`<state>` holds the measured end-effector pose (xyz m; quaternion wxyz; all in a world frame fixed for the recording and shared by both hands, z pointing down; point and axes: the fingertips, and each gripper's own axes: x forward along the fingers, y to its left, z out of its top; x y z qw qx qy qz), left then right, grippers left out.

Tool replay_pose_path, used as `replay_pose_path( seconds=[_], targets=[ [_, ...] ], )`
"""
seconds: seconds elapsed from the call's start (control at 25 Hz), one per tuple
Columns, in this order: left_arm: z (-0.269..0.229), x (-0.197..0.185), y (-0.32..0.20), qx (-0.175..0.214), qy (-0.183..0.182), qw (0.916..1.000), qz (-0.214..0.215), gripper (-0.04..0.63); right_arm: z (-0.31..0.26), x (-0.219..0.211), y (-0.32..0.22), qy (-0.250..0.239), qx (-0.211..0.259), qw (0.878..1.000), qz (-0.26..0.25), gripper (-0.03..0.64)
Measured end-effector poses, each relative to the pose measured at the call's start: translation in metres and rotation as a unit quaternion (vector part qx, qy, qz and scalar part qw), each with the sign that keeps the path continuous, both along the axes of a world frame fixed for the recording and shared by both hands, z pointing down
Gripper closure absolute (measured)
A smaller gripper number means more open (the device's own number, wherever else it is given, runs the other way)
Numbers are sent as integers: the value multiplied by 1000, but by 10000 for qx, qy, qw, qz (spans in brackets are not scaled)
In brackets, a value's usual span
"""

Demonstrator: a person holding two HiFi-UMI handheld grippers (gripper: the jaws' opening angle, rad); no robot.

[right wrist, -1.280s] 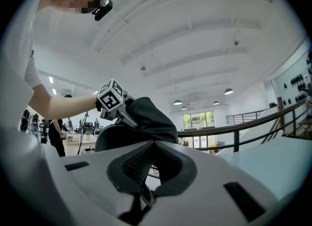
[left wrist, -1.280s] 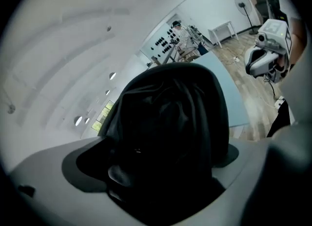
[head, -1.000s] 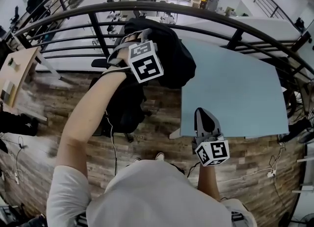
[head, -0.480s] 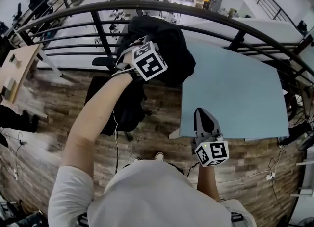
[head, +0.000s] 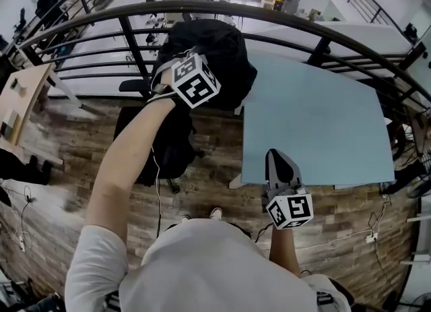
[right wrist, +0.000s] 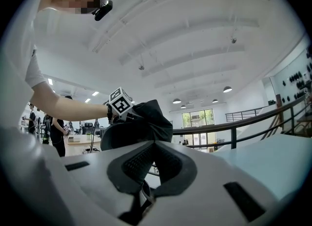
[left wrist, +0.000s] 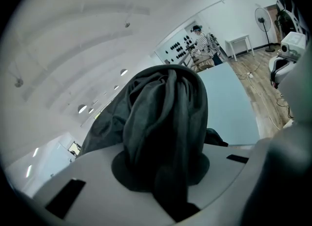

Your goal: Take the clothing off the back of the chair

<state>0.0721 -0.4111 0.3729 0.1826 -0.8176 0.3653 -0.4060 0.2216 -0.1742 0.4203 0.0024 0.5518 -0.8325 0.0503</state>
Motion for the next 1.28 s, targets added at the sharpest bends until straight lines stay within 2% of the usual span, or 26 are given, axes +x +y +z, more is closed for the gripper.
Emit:
replay_pose_path(
  seconds=[0.12, 0.24, 0.44, 0.68, 0.8, 1.16, 1.28],
  targets=[
    [-13, -8, -1, 98, 478, 9987, -134, 529, 3, 4, 2, -12, -15, 10000, -10, 597],
    [-28, -17, 0, 115, 1046, 9940, -313, 532, 5, 2, 2, -35, -27, 10000, -83, 597],
    [-48, -30, 9, 407, 1509, 9869, -396, 534, 5, -9, -2, -73, -37, 9995, -312, 597],
    [-70, -42, 21, 614, 2246, 9715, -453, 534, 2, -15, -6, -251, -45, 9985, -479, 597],
    [-74, -49, 23, 637, 2426, 9665, -536, 534, 2, -15, -8, -255, -51, 9982, -536, 597],
    [-103, -61, 34, 1070, 2557, 9592, -559, 546, -1, -22, -15, -233, -16, 9976, -652, 597],
    [-111, -66, 39, 1110, 2728, 9541, -542, 548, -2, -27, -16, -236, 19, 9973, -693, 597]
  ],
)
